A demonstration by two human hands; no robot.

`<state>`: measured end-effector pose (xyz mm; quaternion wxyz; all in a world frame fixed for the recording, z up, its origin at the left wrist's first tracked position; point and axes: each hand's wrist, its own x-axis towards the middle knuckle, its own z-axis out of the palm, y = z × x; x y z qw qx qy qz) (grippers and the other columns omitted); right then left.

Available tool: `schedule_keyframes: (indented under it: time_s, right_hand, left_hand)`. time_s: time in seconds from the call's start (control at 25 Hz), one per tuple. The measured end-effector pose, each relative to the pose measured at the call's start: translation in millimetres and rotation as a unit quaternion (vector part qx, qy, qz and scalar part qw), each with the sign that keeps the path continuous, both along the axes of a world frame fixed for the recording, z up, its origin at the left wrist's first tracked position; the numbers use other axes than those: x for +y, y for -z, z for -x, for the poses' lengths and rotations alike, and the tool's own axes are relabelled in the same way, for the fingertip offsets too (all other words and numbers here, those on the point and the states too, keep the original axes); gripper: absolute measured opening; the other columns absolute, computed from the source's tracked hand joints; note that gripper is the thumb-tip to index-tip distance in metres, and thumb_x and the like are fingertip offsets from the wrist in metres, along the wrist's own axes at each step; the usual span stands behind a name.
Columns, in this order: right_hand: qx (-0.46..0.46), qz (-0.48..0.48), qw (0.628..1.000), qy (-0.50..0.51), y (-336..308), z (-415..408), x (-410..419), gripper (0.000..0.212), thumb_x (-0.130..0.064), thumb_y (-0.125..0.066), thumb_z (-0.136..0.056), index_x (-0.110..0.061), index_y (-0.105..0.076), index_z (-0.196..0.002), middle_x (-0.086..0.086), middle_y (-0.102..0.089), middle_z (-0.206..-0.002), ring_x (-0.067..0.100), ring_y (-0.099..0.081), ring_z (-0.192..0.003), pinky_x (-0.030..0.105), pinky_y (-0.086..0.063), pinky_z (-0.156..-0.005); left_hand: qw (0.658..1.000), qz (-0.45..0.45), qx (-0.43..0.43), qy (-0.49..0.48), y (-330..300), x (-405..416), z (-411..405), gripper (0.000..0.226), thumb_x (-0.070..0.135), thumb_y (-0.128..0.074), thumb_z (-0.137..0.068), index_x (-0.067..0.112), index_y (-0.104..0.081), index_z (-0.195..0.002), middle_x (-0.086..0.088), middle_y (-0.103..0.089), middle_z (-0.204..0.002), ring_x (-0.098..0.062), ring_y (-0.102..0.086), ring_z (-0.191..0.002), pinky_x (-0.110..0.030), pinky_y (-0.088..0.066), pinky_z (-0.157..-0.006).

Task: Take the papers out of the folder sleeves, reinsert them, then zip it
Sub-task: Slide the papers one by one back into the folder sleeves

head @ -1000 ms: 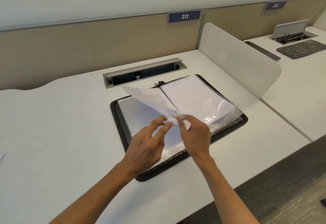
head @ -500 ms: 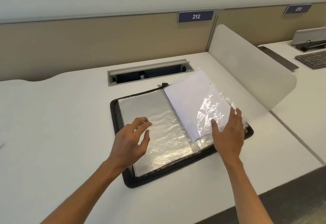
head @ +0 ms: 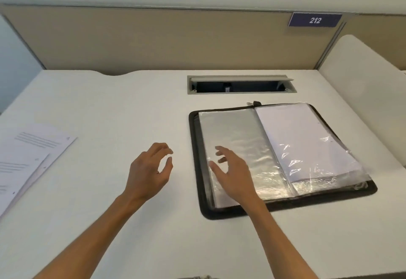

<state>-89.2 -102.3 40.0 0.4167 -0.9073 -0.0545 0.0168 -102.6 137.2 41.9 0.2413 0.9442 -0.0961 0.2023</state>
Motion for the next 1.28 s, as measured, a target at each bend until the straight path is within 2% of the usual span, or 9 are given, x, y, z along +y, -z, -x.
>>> schedule_keyframes:
  time_s: [0.28,0.44,0.56,0.64,0.8,0.92,1.04,1.2,1.28]
  right_hand:
    - [0.137,0.042,0.972,-0.184,36,10,179,0.047,-0.042,-0.066,-0.087,-0.021,-0.056,-0.129,-0.006,-0.059,-0.112,0.012,-0.057,-0.099,0.027,-0.045,-0.092]
    - [0.157,0.056,0.959,-0.229,31,0,252,0.05,-0.041,-0.069,-0.085,-0.016,-0.058,-0.127,0.0,-0.059,-0.111,0.016,-0.056,-0.1,0.028,-0.045,-0.091]
    - [0.159,0.051,0.96,-0.224,26,-22,302,0.027,-0.036,-0.073,-0.082,-0.014,-0.059,-0.088,0.0,-0.053,-0.084,0.019,-0.05,-0.076,0.03,-0.041,-0.074]
    - [0.179,0.034,0.96,-0.211,22,-43,338,0.035,-0.036,-0.073,-0.08,-0.01,-0.05,-0.076,0.002,-0.048,-0.076,0.023,-0.046,-0.07,0.034,-0.039,-0.068]
    - [0.162,0.066,0.961,-0.213,20,-85,401,0.038,-0.036,-0.07,-0.086,-0.003,-0.058,-0.102,0.012,-0.056,-0.101,0.03,-0.056,-0.096,0.039,-0.045,-0.084]
    - [0.133,0.16,0.952,-0.226,24,-106,437,0.063,-0.044,-0.062,-0.091,-0.003,-0.043,-0.136,0.013,-0.041,-0.141,0.031,-0.042,-0.128,0.041,-0.04,-0.101]
    - [0.131,0.22,0.945,-0.204,29,-118,463,0.069,-0.051,-0.064,-0.086,-0.008,-0.043,-0.135,0.01,-0.044,-0.138,0.03,-0.04,-0.128,0.046,-0.039,-0.101]
    - [0.194,0.171,0.946,-0.196,34,-125,474,0.027,-0.039,-0.069,-0.085,-0.018,-0.058,-0.097,0.004,-0.06,-0.104,0.027,-0.052,-0.101,0.036,-0.041,-0.084]
    - [0.211,0.098,0.956,-0.178,36,-123,469,0.034,-0.026,-0.069,-0.085,-0.02,-0.041,-0.066,0.002,-0.05,-0.077,0.025,-0.048,-0.079,0.031,-0.036,-0.062]
  left_hand:
    - [0.989,-0.021,0.069,-0.127,25,134,30,0.034,0.037,-0.047,-0.084,0.016,-0.069,-0.099,0.004,-0.065,-0.11,-0.025,-0.063,-0.072,-0.032,-0.049,-0.065]
    - [0.958,-0.09,0.125,-0.241,47,220,36,0.044,0.03,-0.065,-0.083,0.005,-0.063,-0.12,-0.017,-0.058,-0.131,-0.039,-0.057,-0.114,-0.054,-0.044,-0.094]
    - [0.933,-0.129,0.188,-0.279,61,269,39,0.065,0.035,-0.073,-0.08,0.006,-0.052,-0.134,-0.023,-0.041,-0.145,-0.041,-0.033,-0.136,-0.063,-0.029,-0.103]
    - [0.92,-0.148,0.214,-0.294,68,292,40,0.069,0.053,-0.059,-0.087,0.012,-0.046,-0.141,-0.02,-0.033,-0.151,-0.039,-0.023,-0.141,-0.065,-0.02,-0.106]
    - [0.912,-0.149,0.238,-0.298,81,307,41,0.081,0.073,-0.023,-0.087,0.018,-0.043,-0.144,-0.018,-0.034,-0.152,-0.039,-0.023,-0.142,-0.067,-0.017,-0.106]
    - [0.923,-0.12,0.228,-0.286,84,302,42,0.079,0.069,-0.022,-0.088,0.016,-0.048,-0.14,-0.018,-0.039,-0.149,-0.038,-0.031,-0.139,-0.065,-0.024,-0.106]
    - [0.93,-0.104,0.21,-0.283,84,299,43,0.074,0.065,-0.026,-0.089,0.015,-0.052,-0.138,-0.018,-0.041,-0.147,-0.037,-0.034,-0.138,-0.063,-0.026,-0.106]
    - [0.932,-0.093,0.205,-0.283,82,300,44,0.073,0.064,-0.028,-0.089,0.014,-0.052,-0.137,-0.018,-0.041,-0.148,-0.037,-0.033,-0.138,-0.062,-0.025,-0.106]
    - [0.934,-0.088,0.201,-0.283,82,300,44,0.074,0.064,-0.029,-0.089,0.012,-0.051,-0.137,-0.018,-0.041,-0.147,-0.037,-0.034,-0.137,-0.062,-0.025,-0.106]
